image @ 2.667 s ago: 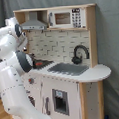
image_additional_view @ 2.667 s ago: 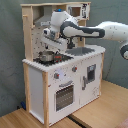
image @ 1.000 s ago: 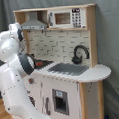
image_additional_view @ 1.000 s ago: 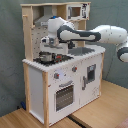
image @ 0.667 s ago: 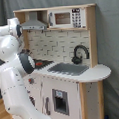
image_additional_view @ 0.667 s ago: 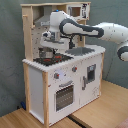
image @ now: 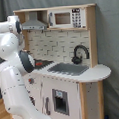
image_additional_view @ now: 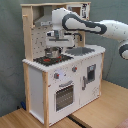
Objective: Play with the kitchen
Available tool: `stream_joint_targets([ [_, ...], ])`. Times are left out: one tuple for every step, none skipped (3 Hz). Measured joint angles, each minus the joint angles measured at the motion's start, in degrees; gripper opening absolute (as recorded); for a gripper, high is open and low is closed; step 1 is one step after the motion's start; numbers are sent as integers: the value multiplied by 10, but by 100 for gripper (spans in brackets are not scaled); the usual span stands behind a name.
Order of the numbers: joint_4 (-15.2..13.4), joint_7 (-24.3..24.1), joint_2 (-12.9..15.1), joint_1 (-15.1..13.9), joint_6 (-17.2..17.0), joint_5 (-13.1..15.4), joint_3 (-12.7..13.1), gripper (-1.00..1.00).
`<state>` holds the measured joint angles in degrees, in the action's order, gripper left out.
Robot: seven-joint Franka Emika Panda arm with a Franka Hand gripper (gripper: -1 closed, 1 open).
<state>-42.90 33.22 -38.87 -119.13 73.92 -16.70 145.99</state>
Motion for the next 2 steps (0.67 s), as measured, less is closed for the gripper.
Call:
stream_joint_targets([
  [0,-33,15,11,-44,1,0,-100],
  [0,-62,34,16,-89,6,0,-100],
])
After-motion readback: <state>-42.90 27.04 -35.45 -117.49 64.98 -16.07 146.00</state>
